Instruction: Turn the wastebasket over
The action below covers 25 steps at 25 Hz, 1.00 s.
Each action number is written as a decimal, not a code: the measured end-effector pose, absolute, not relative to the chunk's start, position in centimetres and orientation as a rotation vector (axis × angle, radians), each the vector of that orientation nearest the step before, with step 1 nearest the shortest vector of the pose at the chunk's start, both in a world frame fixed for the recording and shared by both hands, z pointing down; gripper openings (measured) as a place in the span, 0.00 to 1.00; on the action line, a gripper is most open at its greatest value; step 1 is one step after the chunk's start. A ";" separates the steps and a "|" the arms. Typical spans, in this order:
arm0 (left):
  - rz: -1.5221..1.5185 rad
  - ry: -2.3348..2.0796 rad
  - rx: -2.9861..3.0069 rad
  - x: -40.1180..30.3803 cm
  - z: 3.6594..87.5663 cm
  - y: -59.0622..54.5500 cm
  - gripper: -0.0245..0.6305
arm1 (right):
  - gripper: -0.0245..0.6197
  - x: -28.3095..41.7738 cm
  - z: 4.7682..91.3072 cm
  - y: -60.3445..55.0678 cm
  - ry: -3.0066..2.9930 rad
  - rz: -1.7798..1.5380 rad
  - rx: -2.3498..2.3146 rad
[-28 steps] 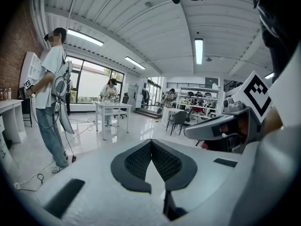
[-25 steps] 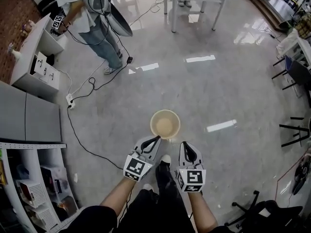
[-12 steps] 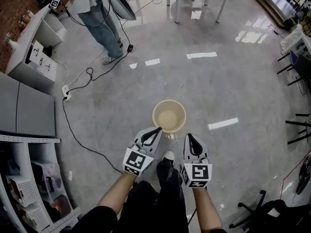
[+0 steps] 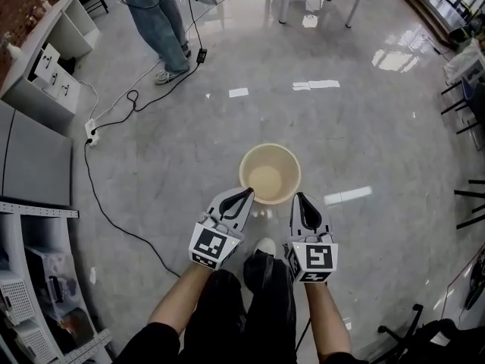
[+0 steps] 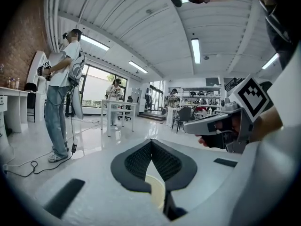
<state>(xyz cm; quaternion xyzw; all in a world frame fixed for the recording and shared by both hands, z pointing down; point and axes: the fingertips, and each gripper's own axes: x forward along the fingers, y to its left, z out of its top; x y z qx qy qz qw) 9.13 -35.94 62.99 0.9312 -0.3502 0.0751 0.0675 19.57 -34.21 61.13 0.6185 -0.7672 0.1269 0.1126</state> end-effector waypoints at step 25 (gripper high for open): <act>0.263 -0.945 2.844 11.0 88.0 -36.6 0.05 | 0.05 22.7 87.0 -35.7 -2.162 0.240 1.782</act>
